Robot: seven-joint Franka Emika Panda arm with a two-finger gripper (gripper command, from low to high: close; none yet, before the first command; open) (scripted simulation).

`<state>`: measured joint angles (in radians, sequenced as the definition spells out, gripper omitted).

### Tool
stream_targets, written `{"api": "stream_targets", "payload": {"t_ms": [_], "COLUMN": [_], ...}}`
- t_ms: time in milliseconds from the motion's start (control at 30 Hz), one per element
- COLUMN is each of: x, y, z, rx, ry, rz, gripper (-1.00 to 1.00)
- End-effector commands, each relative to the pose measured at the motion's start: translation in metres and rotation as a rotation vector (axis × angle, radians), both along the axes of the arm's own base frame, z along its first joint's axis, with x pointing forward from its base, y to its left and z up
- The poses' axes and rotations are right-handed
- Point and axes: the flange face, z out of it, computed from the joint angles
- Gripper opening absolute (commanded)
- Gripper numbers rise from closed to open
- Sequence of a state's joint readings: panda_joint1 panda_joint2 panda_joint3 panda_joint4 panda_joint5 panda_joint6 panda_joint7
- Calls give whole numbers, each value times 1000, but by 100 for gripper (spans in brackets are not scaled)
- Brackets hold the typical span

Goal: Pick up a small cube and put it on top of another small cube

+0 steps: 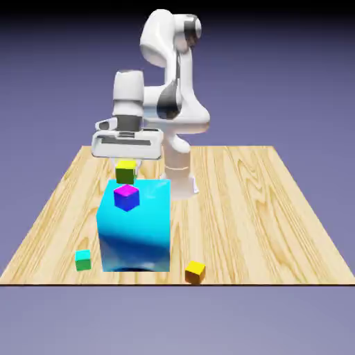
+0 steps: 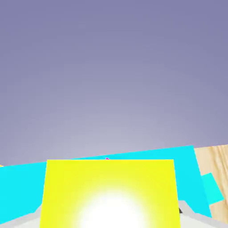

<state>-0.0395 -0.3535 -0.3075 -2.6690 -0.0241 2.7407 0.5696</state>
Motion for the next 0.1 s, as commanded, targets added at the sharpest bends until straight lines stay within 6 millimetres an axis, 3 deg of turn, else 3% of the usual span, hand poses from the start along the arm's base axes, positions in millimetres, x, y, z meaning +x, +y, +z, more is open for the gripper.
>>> {"api": "stream_targets", "payload": {"t_ms": [0,67], "x": [0,-6], "y": [0,1], "z": [0,27], "rx": [0,3], "ry": [0,-1], "rz": [0,2], "gripper": [100,100]}}
